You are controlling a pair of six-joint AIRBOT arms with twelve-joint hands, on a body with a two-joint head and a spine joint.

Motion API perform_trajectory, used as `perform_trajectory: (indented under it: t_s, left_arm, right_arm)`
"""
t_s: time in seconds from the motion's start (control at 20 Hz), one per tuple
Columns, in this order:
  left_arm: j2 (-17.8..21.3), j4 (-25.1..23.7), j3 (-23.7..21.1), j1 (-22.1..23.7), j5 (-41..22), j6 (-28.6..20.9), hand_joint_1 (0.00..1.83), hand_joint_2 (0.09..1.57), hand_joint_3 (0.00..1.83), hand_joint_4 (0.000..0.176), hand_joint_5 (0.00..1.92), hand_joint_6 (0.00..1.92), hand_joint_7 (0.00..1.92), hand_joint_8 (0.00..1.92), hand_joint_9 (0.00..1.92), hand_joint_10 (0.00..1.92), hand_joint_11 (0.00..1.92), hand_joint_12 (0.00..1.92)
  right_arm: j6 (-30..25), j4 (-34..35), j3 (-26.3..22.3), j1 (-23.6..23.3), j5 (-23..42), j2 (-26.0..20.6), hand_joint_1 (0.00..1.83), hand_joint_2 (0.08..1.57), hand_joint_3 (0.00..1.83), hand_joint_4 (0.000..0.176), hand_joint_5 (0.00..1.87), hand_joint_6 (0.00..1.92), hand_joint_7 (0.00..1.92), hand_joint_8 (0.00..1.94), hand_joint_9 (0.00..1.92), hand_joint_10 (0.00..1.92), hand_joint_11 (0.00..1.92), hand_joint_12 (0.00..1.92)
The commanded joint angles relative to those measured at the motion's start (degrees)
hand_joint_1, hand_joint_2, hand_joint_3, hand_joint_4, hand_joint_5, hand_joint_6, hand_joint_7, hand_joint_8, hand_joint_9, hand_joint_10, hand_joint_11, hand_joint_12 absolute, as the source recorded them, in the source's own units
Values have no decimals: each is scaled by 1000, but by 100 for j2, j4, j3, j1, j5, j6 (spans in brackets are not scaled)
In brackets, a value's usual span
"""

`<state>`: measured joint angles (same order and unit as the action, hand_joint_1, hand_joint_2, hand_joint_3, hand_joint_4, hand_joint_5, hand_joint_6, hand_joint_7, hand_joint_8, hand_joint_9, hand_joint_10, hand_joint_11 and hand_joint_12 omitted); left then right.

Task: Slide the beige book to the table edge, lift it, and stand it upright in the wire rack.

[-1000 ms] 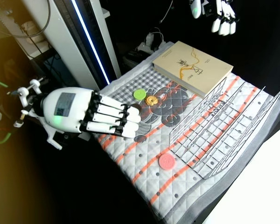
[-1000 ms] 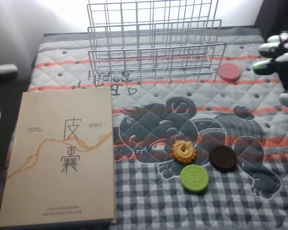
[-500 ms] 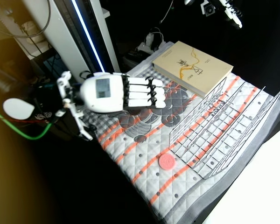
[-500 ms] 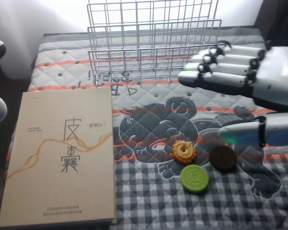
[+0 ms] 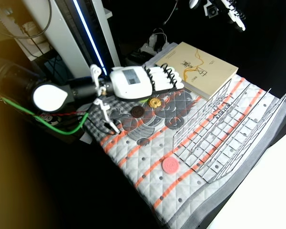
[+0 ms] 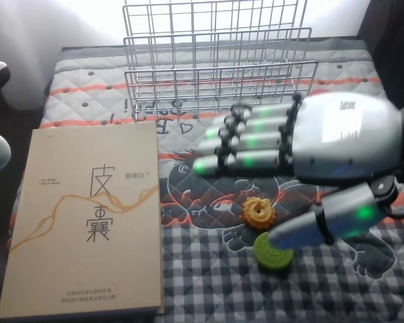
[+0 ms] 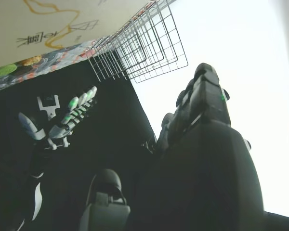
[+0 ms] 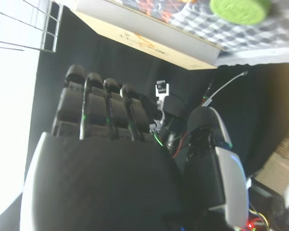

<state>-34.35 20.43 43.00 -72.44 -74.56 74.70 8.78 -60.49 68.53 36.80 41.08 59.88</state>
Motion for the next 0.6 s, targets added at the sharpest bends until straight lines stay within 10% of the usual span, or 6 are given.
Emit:
perform_trajectory:
  t_s: [0.0,0.55]
  left_arm:
    - [-48,144,83,10,-545,-166,0,1016,10,176,0,0,0,0,0,0,0,0]
    - [-102,130,325,-50,-473,-816,102,1029,2,176,0,0,0,0,0,0,0,0]
  right_arm:
    - [-57,286,7,-85,400,20,0,1260,0,0,0,0,0,0,0,0,48,21]
    - [-698,-628,271,-266,363,591,0,1265,0,0,0,0,0,0,0,0,0,0]
